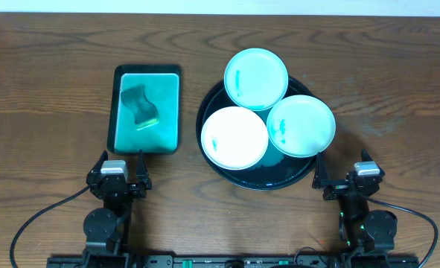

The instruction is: Clean dirty plates on tray and stack at the side

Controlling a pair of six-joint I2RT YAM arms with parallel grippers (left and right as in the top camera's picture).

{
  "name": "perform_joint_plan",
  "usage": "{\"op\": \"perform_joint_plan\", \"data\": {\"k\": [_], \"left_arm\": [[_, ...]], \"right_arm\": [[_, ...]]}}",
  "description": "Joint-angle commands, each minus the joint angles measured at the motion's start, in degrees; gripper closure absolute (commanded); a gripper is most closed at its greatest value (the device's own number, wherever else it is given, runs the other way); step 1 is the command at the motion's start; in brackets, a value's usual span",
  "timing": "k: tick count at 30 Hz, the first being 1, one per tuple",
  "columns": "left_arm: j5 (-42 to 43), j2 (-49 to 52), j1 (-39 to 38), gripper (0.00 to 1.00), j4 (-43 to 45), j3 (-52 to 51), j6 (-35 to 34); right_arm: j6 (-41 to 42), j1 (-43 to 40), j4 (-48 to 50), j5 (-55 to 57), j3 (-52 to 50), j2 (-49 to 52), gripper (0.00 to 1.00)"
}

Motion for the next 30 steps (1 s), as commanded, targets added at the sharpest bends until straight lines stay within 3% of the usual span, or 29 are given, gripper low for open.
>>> {"op": "perform_joint_plan", "data": {"k": [1,21,25,30], "left_arm": [[-0.3,0.1,0.3,0.21,-2.4,-1.0,0.5],[0.1,0.1,0.3,0.21,0.0,-1.0,-0.4],[0.5,0.1,0.3,0.21,8.8,-1.0,-0.1],[7.5,0.1,0.3,0.21,26.0,-1.0,-0.1]], "right_arm": [[-0.8,-0.4,-0.2,0.5,-0.1,0.1,0.01],[-0.8,-0.4,-0.2,0.5,-0.1,0.1,0.01],[-0.8,-0.4,-0.2,0.5,-0.1,0.1,0.01],[-0.8,-0.4,-0.2,0.5,-0.1,0.1,0.01]]}}
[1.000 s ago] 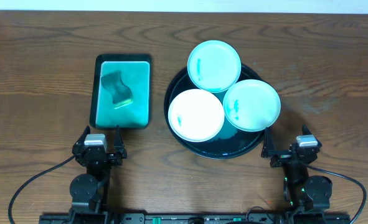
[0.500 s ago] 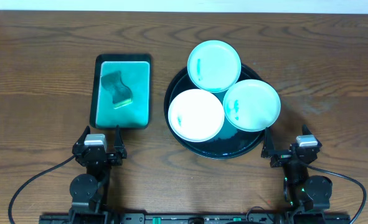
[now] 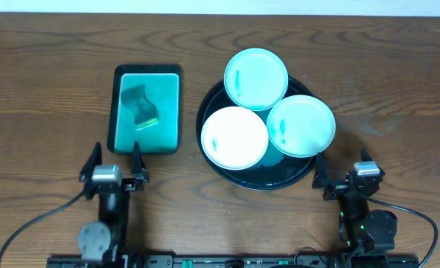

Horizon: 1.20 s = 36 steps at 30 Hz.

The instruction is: Clean dirty plates on tray and stack at the side

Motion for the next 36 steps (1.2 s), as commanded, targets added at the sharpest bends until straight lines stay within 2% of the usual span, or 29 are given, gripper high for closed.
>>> {"op": "perform_joint_plan", "data": {"k": [1,3,8,11,13,15,16,17,19,21,24,27,29,31,36], "left_arm": [[5.1,-0.2,0.3,0.21,8.4,-0.1,-0.1],[5.1,0.4,0.3,0.21,11.6,1.0,0.0],[2.8,8.3,0.3,0.21,9.4,9.4,0.6],[1.6,18.9,0.3,0.21,0.8,19.0,0.6],[2.4,29.3,0.3,0.21,-9.4,28.7,0.6],[5.8,38.6,0.3,0.21,-18.2,37.1,0.6],[9.8,43.5,0.3,0.21,-22.1,41.4,0.6],[17.7,50.3,0.3,0.21,-27.0,46.7,0.4],[24.8,56.6,0.3,0.21,-30.1,50.7,0.2],[25.8,61.5,0.3,0.21,-28.9,52.8,0.1],[21.7,67.4,0.3,0.21,-30.5,57.0,-1.4],[5.6,73.5,0.4,0.21,-39.8,64.9,-10.4],[-0.7,77.7,0.6,0.21,-47.1,70.5,-14.0],[-1.3,81.8,0.6,0.21,-52.0,74.6,-14.1],[-2.9,88.5,1.1,0.21,-52.3,75.3,-15.2]], "right_arm": [[-0.8,-0.4,-0.2,0.5,-0.1,0.0,0.01],[-0.8,-0.4,-0.2,0.5,-0.1,0.0,0.01],[-0.8,-0.4,-0.2,0.5,-0.1,0.0,0.01],[-0.8,-0.4,-0.2,0.5,-0.1,0.0,0.01],[-0.8,-0.4,-0.2,0.5,-0.1,0.0,0.01],[-0.9,-0.4,-0.2,0.5,-0.1,0.0,0.01],[-0.8,-0.4,-0.2,0.5,-0.1,0.0,0.01],[-0.8,-0.4,-0.2,0.5,-0.1,0.0,0.01],[-0.8,-0.4,-0.2,0.5,-0.1,0.0,0.01],[-0.8,-0.4,-0.2,0.5,-0.1,0.0,0.01],[-0.8,-0.4,-0.2,0.5,-0.1,0.0,0.01],[-0.8,-0.4,-0.2,0.5,-0.1,0.0,0.01],[-0.8,-0.4,-0.2,0.5,-0.1,0.0,0.01],[-0.8,-0.4,-0.2,0.5,-0.1,0.0,0.01],[-0.8,-0.4,-0.2,0.5,-0.1,0.0,0.01]]}}
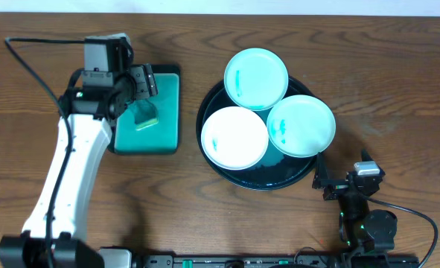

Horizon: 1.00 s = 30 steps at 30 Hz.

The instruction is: Clean dirty plates on tray and stack at the side

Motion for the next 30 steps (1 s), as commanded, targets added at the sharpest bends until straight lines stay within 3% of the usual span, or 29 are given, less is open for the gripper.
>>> {"op": "perform_joint_plan", "data": {"k": [1,3,4,5,9,24,26,30], "left_arm": [[-4.7,4.1,1.2,0.21,-0.6,0.9,-5.9],[-4.7,5.6,2.3,0.21,0.0,0.9,-12.5],[-4.7,6.4,2.7,0.04,0.7,0.9,-15.0],[-4.7,7.3,3.0,0.01,1.1,0.9,-16.4],[-4.6,11.1,3.1,0.02,1.5,0.8,-20.1],[-4.5,26.4,2.7,0.01,5.9,0.8,-19.8],[-4.5,27.3,2.7,0.07,6.4,0.8,-19.8],[-4.5,29.0,2.7,0.09,7.1,0.8,-19.8]], "right_arm": [[-0.7,-0.4,-0.2,0.3,-0.1,-0.1,0.01],[-0.7,-0.4,-0.2,0.3,-0.1,-0.1,0.01],[-0.7,-0.4,-0.2,0.3,-0.1,-0.1,0.01],[-0.7,-0.4,-0.2,0.3,-0.1,-0.1,0.01],[-0.7,-0.4,-0.2,0.3,-0.1,-0.1,0.01],[-0.7,-0.4,-0.2,0.3,-0.1,-0.1,0.01],[-0.7,-0.4,-0.2,0.3,-0.1,-0.1,0.01],[-0.7,-0.4,-0.2,0.3,-0.1,-0.1,0.01]]}}
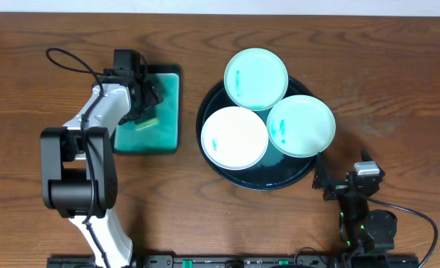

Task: Clean dirty plates on tray and stack at the side
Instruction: 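Reach the left gripper to the green tray and grasp the sponge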

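Observation:
Three plates lie on a round black tray (258, 177): a teal plate (256, 79) at the back, a white plate (234, 138) front left, and a teal plate (301, 125) at the right, each with small dark smears. A green sponge (147, 119) lies on the green rectangular tray (167, 112). My left gripper (147, 98) is down over the sponge's far end and looks open; most of the sponge is hidden under it. My right gripper (342, 170) rests open near the front edge, just off the black tray's front right rim.
The left arm stretches from the front left up along the green tray's left side, its cable looping over the table behind it. Bare wooden table surrounds both trays.
The left gripper has come down and slightly right onto the sponge, and the arm's elbow has folded closer to the tray. The right arm and the plates have not moved.
Both arms first rested at the front edge, with the sponge uncovered on the green tray. The left gripper then stood a little further left with fingers wide. Later it hovered over the tray's far left corner, and now sits low over the sponge.

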Controlling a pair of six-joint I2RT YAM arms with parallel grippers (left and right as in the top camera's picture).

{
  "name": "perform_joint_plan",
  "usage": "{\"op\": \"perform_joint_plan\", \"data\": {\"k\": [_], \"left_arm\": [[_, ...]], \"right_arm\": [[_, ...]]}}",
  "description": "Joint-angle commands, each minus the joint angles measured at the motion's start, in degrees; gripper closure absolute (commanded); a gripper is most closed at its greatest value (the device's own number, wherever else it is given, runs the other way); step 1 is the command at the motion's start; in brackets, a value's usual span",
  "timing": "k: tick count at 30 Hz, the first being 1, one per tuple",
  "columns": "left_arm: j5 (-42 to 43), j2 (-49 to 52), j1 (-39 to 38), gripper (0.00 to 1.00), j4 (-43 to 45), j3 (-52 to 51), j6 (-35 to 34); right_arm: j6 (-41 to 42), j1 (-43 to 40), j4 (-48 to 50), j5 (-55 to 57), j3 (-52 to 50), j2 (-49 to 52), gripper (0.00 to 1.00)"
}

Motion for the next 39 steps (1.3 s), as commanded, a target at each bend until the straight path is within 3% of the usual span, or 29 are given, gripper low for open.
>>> {"op": "perform_joint_plan", "data": {"k": [1,4,7,11,15,16,32,39], "left_arm": [[-0.5,1.6,-0.1,0.11,0.5,0.8,-0.3],[-0.5,1.8,-0.1,0.2,0.8,0.8,-0.3],[-0.6,1.8,-0.1,0.38,1.4,0.8,0.2],[-0.7,1.8,-0.1,0.47,1.4,0.8,0.8],[-0.7,1.6,-0.1,0.88,1.3,0.8,0.8],[-0.7,1.2,-0.1,0.93,1.3,0.8,0.8],[3.4,-20.5,-0.1,0.93,-3.0,0.8,0.7],[3.4,-19.5,-0.1,0.93,-4.1,-0.6,0.7]], "right_arm": [[-0.7,-0.4,-0.2,0.3,-0.1,-0.1,0.01],[-0.7,-0.4,-0.2,0.3,-0.1,-0.1,0.01],[-0.7,-0.4,-0.2,0.3,-0.1,-0.1,0.01],[-0.7,-0.4,-0.2,0.3,-0.1,-0.1,0.01],[-0.7,-0.4,-0.2,0.3,-0.1,-0.1,0.01],[-0.7,-0.4,-0.2,0.3,-0.1,-0.1,0.01],[-0.7,-0.4,-0.2,0.3,-0.1,-0.1,0.01],[-0.7,-0.4,-0.2,0.3,-0.1,-0.1,0.01]]}}
